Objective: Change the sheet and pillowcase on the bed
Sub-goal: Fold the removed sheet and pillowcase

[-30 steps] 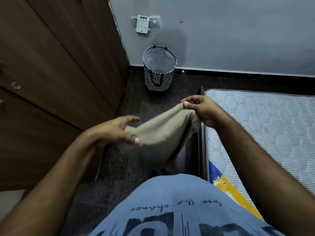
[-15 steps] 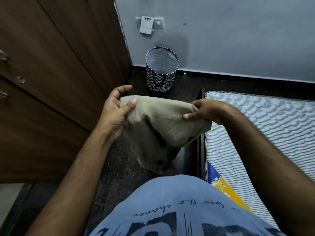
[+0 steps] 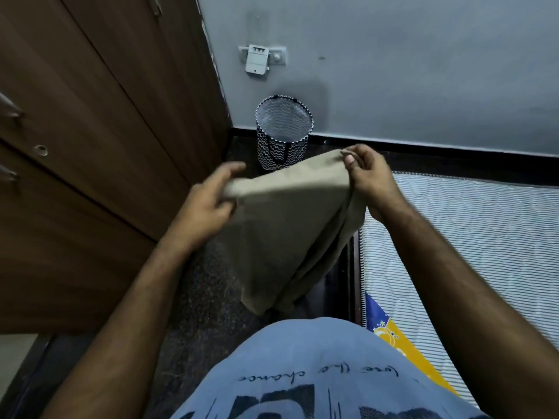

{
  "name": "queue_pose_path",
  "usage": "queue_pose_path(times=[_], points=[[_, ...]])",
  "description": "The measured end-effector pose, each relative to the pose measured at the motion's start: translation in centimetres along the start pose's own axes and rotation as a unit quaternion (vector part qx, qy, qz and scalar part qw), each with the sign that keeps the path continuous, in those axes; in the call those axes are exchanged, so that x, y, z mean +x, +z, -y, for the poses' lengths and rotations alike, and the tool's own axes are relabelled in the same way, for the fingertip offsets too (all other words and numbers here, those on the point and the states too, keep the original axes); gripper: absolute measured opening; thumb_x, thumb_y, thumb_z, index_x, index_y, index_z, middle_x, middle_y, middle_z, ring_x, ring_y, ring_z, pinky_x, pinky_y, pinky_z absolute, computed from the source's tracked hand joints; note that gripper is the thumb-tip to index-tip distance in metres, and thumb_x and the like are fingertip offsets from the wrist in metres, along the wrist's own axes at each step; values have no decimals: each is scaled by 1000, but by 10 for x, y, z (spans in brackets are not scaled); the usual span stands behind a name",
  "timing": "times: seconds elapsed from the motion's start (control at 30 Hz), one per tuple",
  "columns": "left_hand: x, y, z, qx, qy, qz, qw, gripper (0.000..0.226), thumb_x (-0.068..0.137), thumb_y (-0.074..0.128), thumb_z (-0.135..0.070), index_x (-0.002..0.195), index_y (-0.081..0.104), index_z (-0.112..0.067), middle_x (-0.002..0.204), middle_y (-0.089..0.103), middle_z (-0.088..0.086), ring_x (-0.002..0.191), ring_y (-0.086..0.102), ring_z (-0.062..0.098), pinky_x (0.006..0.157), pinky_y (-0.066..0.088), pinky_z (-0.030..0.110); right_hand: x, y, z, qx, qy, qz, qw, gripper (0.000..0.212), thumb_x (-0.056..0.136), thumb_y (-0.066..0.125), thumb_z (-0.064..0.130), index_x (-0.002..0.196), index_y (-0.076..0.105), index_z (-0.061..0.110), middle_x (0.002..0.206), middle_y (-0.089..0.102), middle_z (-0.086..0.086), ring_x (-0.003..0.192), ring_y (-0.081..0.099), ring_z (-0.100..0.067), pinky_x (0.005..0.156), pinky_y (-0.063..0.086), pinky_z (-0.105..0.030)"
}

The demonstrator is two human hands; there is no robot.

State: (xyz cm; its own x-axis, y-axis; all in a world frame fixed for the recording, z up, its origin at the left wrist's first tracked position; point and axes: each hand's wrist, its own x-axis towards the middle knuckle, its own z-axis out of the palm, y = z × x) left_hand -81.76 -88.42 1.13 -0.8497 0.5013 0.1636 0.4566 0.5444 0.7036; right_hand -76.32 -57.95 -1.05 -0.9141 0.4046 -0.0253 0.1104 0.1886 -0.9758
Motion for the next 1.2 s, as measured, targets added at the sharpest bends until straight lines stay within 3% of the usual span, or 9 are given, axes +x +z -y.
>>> queue_pose_path(times=[0.13,0.27,0.43,0.53,0.63,0.73,0.87,0.97,1.2], points=[[30,-11,-29,-158,14,-155,975,37,90,65,0,124,57,-14,112,64,-7,99,59,-2,92,48,22,9,-11,35,35,-47,-46,997,9,103,54,15,104,62,13,99,68,0,86,59,0,83,47,-19],[33,9,-43,-168,-21,-5,986,29,95,62,1,123,68,-4,111,71,-2,99,63,-2,96,50,29,22,-33,47,-284,82,154,943,24,101,58,24,119,69,11,119,71,-9,104,65,-18,92,48,-31],[28,3,-48,-283,-39,-30,958,25,98,57,2,115,70,-11,95,77,-9,83,67,1,76,52,20,18,-71,64,30,85,121,989,24,98,60,5,83,77,15,90,73,-3,77,68,-11,71,57,-25],[27,-1,-60,-310,-49,-14,949,18,100,55,-2,108,70,-8,84,76,4,52,55,4,49,41,15,16,-76,63,-272,98,128,949,13,96,65,13,94,78,15,92,73,-1,84,65,-12,72,52,-26],[34,1,-62,-331,-60,-24,941,15,103,52,-10,110,65,-13,87,74,11,62,61,7,47,44,19,8,-66,73,-50,119,193,973,16,100,60,15,110,71,9,88,73,-1,75,66,-7,67,54,-22],[35,41,-27,-256,-224,-51,939,21,107,48,-22,89,58,-18,68,57,1,57,54,13,41,43,20,3,-38,81,116,113,190,968,16,101,54,7,105,70,8,77,68,-4,65,64,-9,61,56,-21],[5,95,-1,-337,-465,-32,818,43,104,38,-53,87,52,-16,74,53,5,64,55,19,53,48,31,7,-31,88,201,112,128,965,19,100,52,-1,103,69,7,68,68,-3,60,65,-10,60,57,-23],[-12,120,-4,-465,-545,105,690,75,96,23,-74,115,51,-8,106,61,20,110,60,36,87,46,47,5,-29,93,215,107,120,963,22,99,51,-3,104,70,8,73,69,-4,65,65,-11,65,58,-24],[5,113,-44,-527,-399,141,737,92,92,15,-80,104,74,-11,87,75,8,86,66,19,82,47,34,5,-30,104,214,99,113,965,21,99,51,-4,110,67,6,68,71,-2,59,67,-8,58,57,-22]])
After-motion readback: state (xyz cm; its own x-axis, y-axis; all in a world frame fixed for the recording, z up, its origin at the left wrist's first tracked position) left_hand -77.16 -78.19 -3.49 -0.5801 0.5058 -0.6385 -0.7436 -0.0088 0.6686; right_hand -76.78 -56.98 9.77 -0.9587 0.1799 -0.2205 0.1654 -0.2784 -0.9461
